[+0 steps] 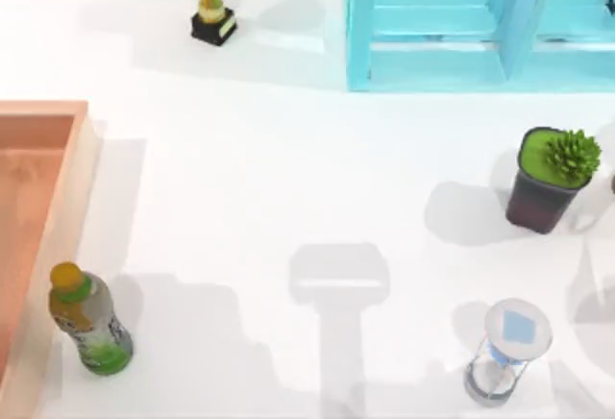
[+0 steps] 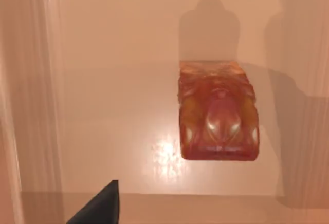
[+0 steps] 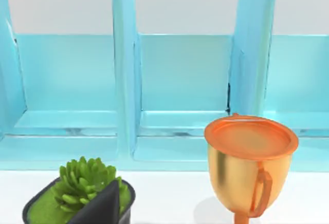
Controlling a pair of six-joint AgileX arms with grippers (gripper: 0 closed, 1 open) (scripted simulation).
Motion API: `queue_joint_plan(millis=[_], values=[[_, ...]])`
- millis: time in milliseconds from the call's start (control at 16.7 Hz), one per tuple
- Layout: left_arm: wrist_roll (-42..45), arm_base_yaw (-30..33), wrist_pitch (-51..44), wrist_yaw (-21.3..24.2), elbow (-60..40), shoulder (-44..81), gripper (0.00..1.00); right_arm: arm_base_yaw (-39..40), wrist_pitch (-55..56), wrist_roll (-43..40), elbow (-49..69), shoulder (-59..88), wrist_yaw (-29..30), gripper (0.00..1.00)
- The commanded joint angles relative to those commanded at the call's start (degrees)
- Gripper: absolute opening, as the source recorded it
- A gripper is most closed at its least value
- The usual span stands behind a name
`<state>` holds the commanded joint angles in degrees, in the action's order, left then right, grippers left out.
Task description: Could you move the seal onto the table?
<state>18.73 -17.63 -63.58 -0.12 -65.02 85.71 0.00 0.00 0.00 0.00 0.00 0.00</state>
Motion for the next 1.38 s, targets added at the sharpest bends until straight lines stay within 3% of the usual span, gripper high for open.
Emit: queue_joint_plan(millis=[240,660,1380], values=[[1.59,-1.45,-4.77,-0.02,-5.97,6.70,1.00,0.00,0.00,0.00,0.00,0.00,0.00,1.00],[1.58,-1.30,-3.99,-0.02,-5.45,7.07,1.00,0.00,0.00,0.00,0.00,0.00,0.00,1.00],[2.04,-1.78,18.12,-0.01,9.51,14.31,1.00,0.00,0.00,0.00,0.00,0.00,0.00,1.00]])
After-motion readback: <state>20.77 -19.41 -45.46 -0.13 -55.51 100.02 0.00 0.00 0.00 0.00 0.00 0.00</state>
